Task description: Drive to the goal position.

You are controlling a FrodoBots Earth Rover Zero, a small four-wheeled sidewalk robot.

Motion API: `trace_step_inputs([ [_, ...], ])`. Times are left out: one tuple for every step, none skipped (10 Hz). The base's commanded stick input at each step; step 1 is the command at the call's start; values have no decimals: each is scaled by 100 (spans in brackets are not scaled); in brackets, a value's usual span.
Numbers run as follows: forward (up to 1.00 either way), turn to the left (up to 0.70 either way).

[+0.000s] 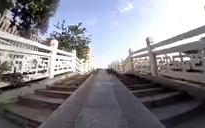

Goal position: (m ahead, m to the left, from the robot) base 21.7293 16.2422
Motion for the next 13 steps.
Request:
trace_step_inputs([
  [70,0],
  [70,0],
  [70,0],
  [70,0],
  [70,0],
  [70,0],
  [70,0],
  [70,0],
  [70,0],
  [70,0],
  [70,0],
  [70,0],
  [70,0],
])
